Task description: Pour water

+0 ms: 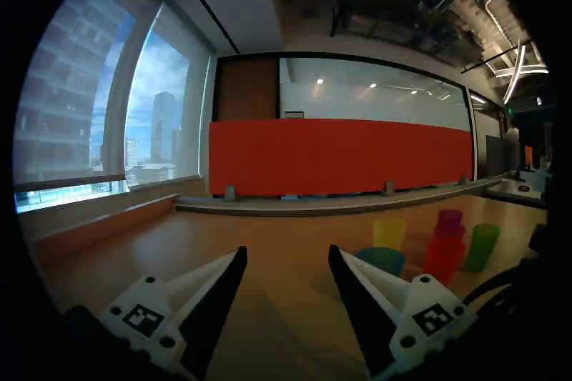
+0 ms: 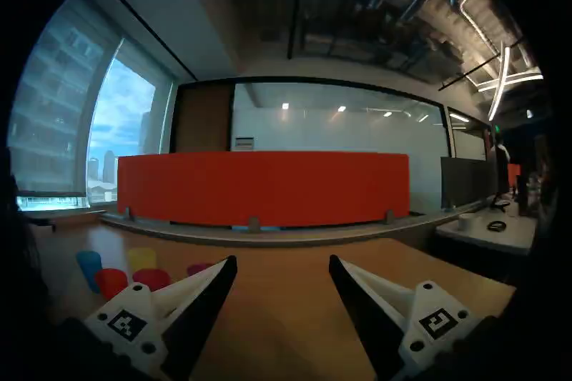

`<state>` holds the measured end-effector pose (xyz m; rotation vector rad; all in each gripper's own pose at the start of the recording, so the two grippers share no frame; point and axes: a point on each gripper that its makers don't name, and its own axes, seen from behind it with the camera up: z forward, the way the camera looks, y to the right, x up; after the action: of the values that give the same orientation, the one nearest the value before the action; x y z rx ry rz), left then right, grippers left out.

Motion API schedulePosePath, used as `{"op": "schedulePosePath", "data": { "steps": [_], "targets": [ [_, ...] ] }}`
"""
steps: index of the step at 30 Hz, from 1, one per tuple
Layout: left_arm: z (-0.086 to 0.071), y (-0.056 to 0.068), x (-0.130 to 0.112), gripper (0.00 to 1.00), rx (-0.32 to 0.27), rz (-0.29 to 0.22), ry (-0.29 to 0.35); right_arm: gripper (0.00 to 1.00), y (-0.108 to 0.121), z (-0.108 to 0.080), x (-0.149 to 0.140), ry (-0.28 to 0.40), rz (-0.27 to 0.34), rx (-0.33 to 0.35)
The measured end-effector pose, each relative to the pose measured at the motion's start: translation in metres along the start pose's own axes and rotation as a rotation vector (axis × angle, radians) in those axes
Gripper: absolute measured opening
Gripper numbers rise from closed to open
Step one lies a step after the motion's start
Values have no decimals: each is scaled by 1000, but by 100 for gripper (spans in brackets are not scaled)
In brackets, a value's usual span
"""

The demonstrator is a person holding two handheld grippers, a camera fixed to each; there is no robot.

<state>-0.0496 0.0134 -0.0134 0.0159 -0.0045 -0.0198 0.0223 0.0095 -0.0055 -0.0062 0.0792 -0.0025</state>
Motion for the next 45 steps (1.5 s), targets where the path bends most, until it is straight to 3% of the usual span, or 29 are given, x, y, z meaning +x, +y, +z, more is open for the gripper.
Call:
{"op": "schedulePosePath", "data": {
  "steps": [20,45],
  "targets": [
    [0,-1,0,84,0,0,0,99,2,4,-23,-13,55,9],
    [0,-1,0,84,0,0,0,99,-9,4,-40,-62,-10,14]
  ]
}}
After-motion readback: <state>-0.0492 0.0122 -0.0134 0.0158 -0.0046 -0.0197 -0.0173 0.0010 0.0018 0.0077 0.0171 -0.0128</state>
